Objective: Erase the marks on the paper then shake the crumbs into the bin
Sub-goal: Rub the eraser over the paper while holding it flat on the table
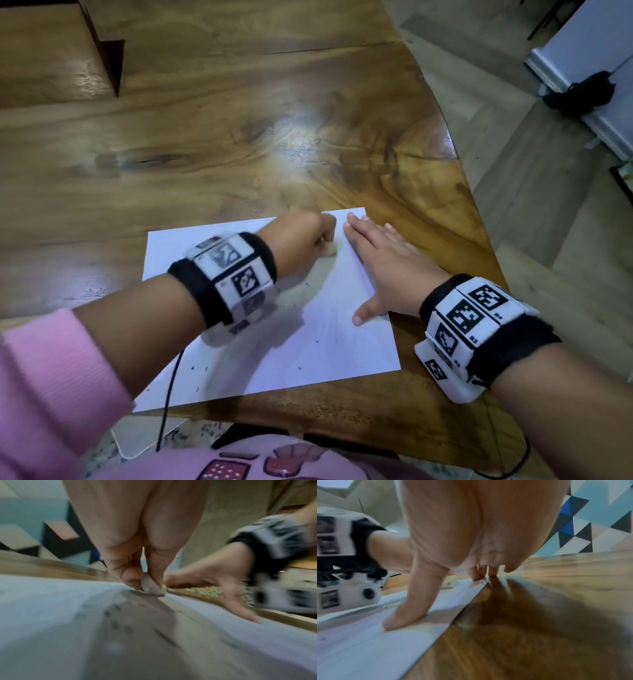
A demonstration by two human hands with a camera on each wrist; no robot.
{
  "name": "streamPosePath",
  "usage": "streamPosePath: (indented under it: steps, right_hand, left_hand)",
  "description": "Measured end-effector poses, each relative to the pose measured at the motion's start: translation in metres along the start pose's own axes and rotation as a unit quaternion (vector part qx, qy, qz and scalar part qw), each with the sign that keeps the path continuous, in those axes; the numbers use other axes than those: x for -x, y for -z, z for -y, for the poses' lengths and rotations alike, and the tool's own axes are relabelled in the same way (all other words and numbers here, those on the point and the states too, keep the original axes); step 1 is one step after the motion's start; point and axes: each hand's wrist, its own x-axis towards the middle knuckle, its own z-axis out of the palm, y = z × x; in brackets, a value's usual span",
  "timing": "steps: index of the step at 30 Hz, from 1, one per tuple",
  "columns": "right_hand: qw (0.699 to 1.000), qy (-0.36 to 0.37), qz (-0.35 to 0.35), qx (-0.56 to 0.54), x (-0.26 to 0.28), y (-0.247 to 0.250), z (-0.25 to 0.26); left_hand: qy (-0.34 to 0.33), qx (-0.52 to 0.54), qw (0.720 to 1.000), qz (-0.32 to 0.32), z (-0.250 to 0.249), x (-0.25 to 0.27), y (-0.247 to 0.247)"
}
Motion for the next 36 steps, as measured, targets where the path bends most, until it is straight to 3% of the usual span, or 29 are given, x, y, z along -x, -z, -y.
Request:
streamPosePath:
  steps: [3, 7, 9, 11, 14, 16, 20, 22, 31, 36]
  right_hand:
    - [1.000, 0.002, 0.010, 0.022, 0.001, -0.001, 0.000]
    - [1.000, 0.006, 0.014, 0.024, 0.000, -0.001, -0.003]
    - [1.000, 0.008, 0.013, 0.025, 0.000, -0.002, -0.005]
    - [1.000, 0.009, 0.012, 0.023, 0.001, -0.002, -0.005]
    - [1.000, 0.010, 0.014, 0.025, 0.000, -0.003, -0.006]
    - [0.999, 0.010, 0.016, 0.026, -0.001, -0.003, -0.007]
    - [0.999, 0.014, 0.024, 0.021, -0.001, -0.003, -0.010]
    - [0.999, 0.015, 0.029, 0.019, -0.001, -0.002, -0.011]
    - [1.000, -0.008, 0.010, 0.023, 0.005, -0.001, -0.020]
    - [0.999, -0.007, 0.024, 0.032, 0.005, -0.003, -0.018]
  left_hand:
    - [0.030, 0.017, 0.999, -0.011, -0.004, -0.002, 0.001]
    - [-0.077, -0.005, 0.992, 0.095, -0.023, 0.046, -0.015]
    - [-0.097, -0.003, 0.989, 0.114, -0.021, 0.051, -0.016]
    - [-0.069, -0.007, 0.994, 0.087, -0.013, 0.034, -0.008]
    - [0.011, 0.009, 1.000, -0.014, -0.001, -0.001, 0.006]
    - [0.027, 0.028, 0.999, -0.030, -0.005, -0.006, 0.004]
    - [-0.083, 0.010, 0.993, 0.084, -0.023, 0.037, -0.016]
    - [-0.104, -0.003, 0.989, 0.108, -0.023, 0.045, -0.019]
    - [-0.054, 0.009, 0.996, 0.077, -0.020, 0.038, -0.013]
    - [0.041, 0.037, 0.998, -0.020, -0.005, 0.004, 0.009]
